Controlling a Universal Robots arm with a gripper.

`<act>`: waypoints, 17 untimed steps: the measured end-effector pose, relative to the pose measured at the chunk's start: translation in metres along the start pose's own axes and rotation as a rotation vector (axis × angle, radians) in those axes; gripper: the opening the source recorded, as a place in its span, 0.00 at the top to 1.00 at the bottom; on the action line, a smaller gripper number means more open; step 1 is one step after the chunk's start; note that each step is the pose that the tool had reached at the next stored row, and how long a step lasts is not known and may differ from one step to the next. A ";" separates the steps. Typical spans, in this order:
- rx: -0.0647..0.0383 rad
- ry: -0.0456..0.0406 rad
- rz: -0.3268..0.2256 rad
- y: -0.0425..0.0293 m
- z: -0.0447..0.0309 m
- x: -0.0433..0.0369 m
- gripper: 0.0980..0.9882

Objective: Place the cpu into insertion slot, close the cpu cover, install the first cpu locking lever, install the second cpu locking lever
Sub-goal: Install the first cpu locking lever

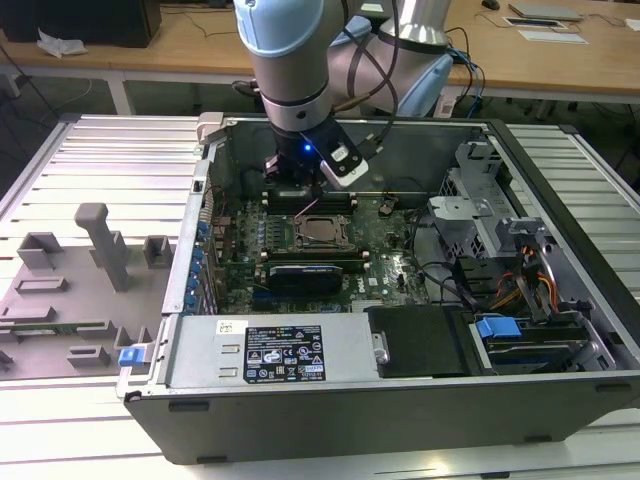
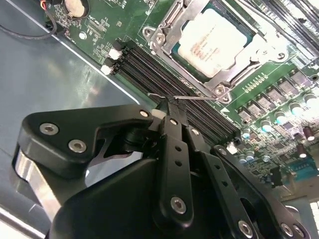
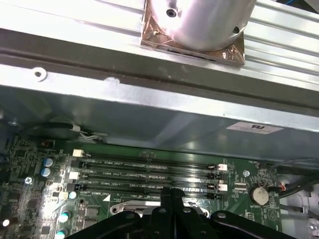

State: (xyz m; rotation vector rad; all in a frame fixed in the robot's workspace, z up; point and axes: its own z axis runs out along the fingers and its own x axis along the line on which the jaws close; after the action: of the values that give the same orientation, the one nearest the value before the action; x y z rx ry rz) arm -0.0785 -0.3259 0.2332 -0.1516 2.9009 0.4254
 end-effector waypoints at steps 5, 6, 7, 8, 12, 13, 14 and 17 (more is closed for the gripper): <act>0.005 -0.0211 -0.002 0.0005 0.0024 0.0004 0.99; 0.005 -0.0212 -0.002 0.0005 0.0025 0.0004 0.99; 0.007 -0.0223 0.000 0.0005 0.0029 0.0005 0.99; 0.012 -0.0242 0.003 0.0004 0.0032 0.0007 0.99; 0.030 -0.0379 0.021 -0.0002 0.0050 0.0012 0.99; 0.039 -0.0454 0.031 -0.0005 0.0069 0.0016 0.99; 0.043 -0.0471 0.033 -0.0006 0.0072 0.0017 0.99; 0.056 -0.0534 0.038 -0.0003 0.0090 0.0020 0.99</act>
State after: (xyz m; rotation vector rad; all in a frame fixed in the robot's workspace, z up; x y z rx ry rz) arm -0.0788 -0.3237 0.2242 -0.0748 2.8637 0.3486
